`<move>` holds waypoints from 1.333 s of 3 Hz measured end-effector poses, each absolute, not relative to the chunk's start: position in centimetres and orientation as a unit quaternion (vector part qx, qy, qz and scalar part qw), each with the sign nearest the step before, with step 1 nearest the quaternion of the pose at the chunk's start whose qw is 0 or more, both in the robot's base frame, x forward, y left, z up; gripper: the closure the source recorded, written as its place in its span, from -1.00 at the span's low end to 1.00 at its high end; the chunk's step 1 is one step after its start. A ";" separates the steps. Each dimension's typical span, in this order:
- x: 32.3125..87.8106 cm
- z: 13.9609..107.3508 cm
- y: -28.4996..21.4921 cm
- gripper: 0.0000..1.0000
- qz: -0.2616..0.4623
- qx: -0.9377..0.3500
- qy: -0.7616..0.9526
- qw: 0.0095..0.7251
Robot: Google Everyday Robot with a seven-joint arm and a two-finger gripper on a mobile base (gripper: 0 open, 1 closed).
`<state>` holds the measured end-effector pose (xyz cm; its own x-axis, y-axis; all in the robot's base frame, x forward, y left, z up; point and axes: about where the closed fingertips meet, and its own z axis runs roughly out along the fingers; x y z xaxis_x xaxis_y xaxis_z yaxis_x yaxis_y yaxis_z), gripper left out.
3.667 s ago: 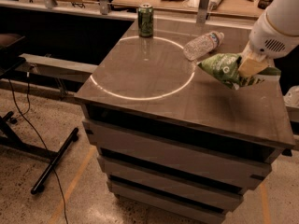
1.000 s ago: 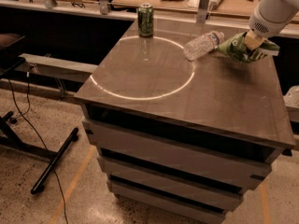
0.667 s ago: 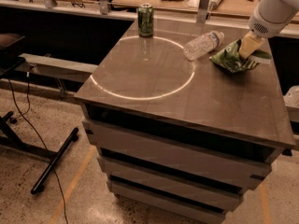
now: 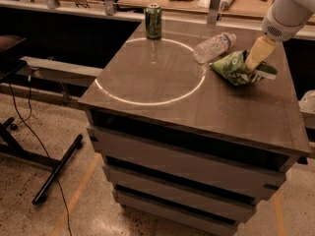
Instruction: Move green jalapeno chip bag near water bottle
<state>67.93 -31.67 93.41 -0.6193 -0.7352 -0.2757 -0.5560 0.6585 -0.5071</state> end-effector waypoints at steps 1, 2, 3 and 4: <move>67.8 94.8 -32.1 -1.00 -0.209 -0.354 0.873 0.261; 69.7 96.9 -32.6 -1.00 -0.224 -0.329 0.870 0.292; 72.0 98.9 -33.0 -1.00 -0.238 -0.311 0.865 0.314; 73.1 100.9 -34.7 -1.00 -0.252 -0.287 0.865 0.325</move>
Offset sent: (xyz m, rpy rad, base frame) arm 0.0453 -0.0185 0.0814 0.0129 -0.2780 -0.1064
